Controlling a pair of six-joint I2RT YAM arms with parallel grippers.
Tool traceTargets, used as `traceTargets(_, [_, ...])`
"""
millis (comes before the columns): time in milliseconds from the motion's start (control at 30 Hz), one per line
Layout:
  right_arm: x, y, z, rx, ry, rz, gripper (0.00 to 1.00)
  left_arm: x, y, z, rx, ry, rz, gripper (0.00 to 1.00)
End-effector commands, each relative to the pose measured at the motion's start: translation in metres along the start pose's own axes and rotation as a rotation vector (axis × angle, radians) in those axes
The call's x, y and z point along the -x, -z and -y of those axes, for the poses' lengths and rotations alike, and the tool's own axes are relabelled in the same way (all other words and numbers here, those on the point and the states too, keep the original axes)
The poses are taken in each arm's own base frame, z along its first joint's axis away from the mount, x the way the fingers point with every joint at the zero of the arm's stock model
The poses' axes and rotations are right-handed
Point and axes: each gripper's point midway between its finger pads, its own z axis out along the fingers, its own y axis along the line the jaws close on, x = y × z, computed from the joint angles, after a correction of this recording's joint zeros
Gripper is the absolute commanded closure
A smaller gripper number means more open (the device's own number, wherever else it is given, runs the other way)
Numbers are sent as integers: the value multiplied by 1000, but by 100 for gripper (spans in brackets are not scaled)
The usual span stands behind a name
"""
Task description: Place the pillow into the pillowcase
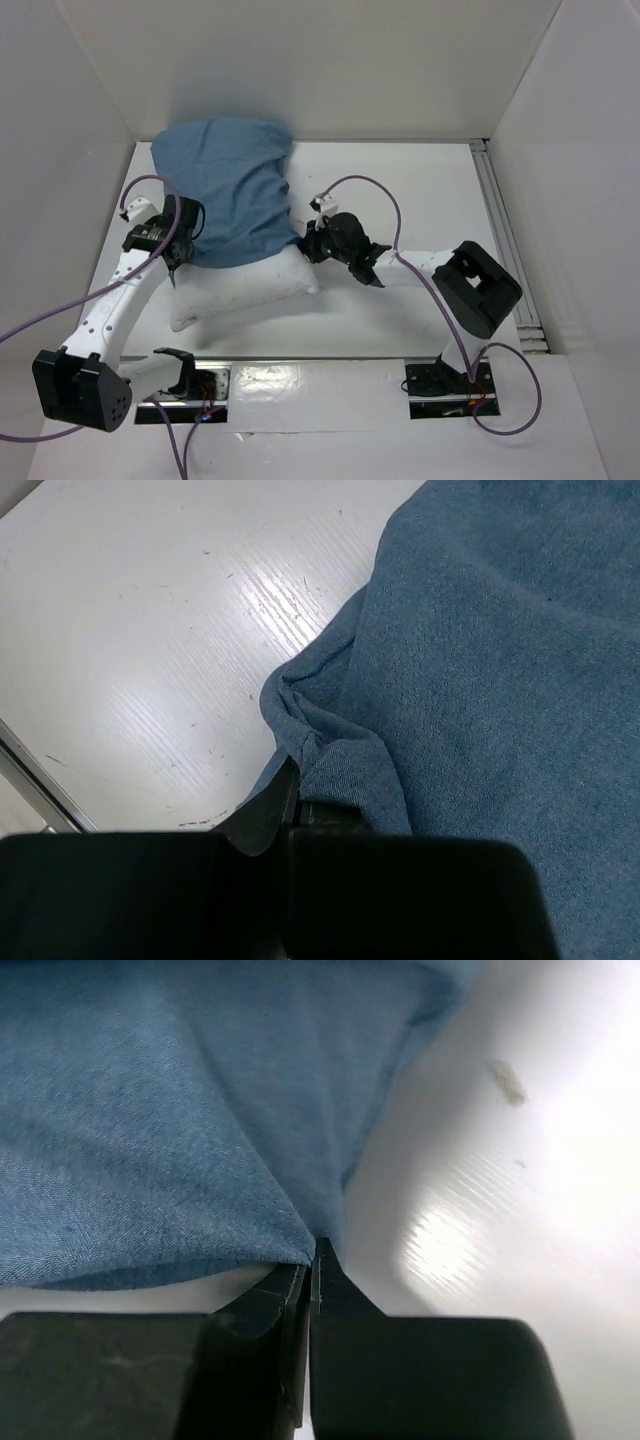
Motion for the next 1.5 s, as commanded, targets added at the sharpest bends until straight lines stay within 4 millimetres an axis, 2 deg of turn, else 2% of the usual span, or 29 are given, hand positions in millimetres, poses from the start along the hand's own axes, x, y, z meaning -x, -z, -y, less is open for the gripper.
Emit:
traceTargets(0, [35, 12, 18, -131, -63, 193, 100, 13, 7, 9, -30, 2, 29, 100])
traceTargets(33, [43, 21, 20, -148, -90, 229, 100, 13, 7, 9, -30, 2, 29, 100])
traceTargets(100, [36, 33, 32, -208, -117, 246, 100, 13, 7, 9, -30, 2, 29, 100])
traceTargets(267, [69, 73, 26, -201, -110, 292, 100, 24, 23, 25, -107, -29, 36, 100])
traceTargets(300, [73, 79, 25, -195, -101, 292, 100, 32, 36, 35, -165, -18, 40, 100])
traceTargets(333, [96, 94, 13, -155, -75, 336, 100, 36, 43, 39, -191, -24, 34, 100])
traceTargets(367, [96, 101, 15, -164, -66, 312, 100, 42, 50, 44, -225, -41, 36, 100])
traceTargets(500, [143, 145, 5, -137, -8, 362, 100, 78, 112, 79, -477, -41, 29, 100])
traceTargets(533, [158, 160, 2, -131, 14, 390, 100, 98, 133, 89, -541, -28, 51, 100])
traceTargets(567, [193, 179, -3, -136, 26, 454, 100, 107, 147, 95, -592, -47, 63, 100])
traceTargets(600, [197, 185, -1, -151, 36, 424, 100, 112, 163, 103, -661, -61, 50, 100])
traceTargets(633, [213, 196, -3, -158, 44, 442, 100, 138, 194, 108, -749, -33, 101, 100])
traceTargets(667, [257, 217, -11, -171, 57, 512, 100, 147, 208, 112, -794, -55, 118, 100])
traceTargets(733, [281, 234, -7, -212, 66, 511, 100, 161, 235, 131, -905, -79, 124, 100])
traceTargets(767, [317, 251, -17, -203, 91, 570, 100, 187, 271, 131, -1000, -53, 193, 100])
traceTargets(833, [339, 262, -12, -234, 115, 574, 100, 198, 291, 149, -1098, -84, 191, 100])
traceTargets(867, [352, 268, -12, -243, 115, 590, 100, 223, 323, 141, -1177, -48, 265, 100])
traceTargets(933, [389, 284, -11, -257, 148, 627, 100, 241, 340, 154, -1268, -41, 309, 100])
traceTargets(967, [400, 288, -12, -254, 154, 638, 100, 250, 353, 151, -1336, -34, 322, 100])
traceTargets(1000, [426, 298, -12, -245, 170, 681, 100, 256, 360, 150, -1377, -4, 314, 100])
traceTargets(1033, [430, 298, -8, -246, 173, 666, 100, 258, 358, 154, -1405, 4, 296, 100])
traceTargets(1067, [437, 301, -1, -255, 178, 673, 100, 260, 372, 153, -1495, -9, 293, 100])
traceTargets(1100, [454, 309, -1, -228, 168, 704, 100, 266, 359, 151, -1492, 6, 277, 100])
traceTargets(1133, [462, 324, 16, -267, 162, 726, 100, 267, 359, 153, -1528, 34, 233, 100])
traceTargets(1267, [486, 385, -14, -277, 207, 880, 100, 284, 386, 132, -1694, 15, 233, 100])
traceTargets(1300, [488, 398, -19, -285, 213, 918, 100, 295, 381, 126, -1689, 30, 247, 100])
traceTargets(1367, [488, 429, -24, -346, 238, 996, 100, 305, 403, 118, -1782, 34, 270, 100])
traceTargets(1433, [481, 436, -17, -401, 255, 1003, 100, 306, 408, 115, -1830, 22, 253, 100])
traceTargets(1467, [480, 436, -8, -449, 249, 1001, 100, 310, 423, 111, -1893, 25, 282, 100])
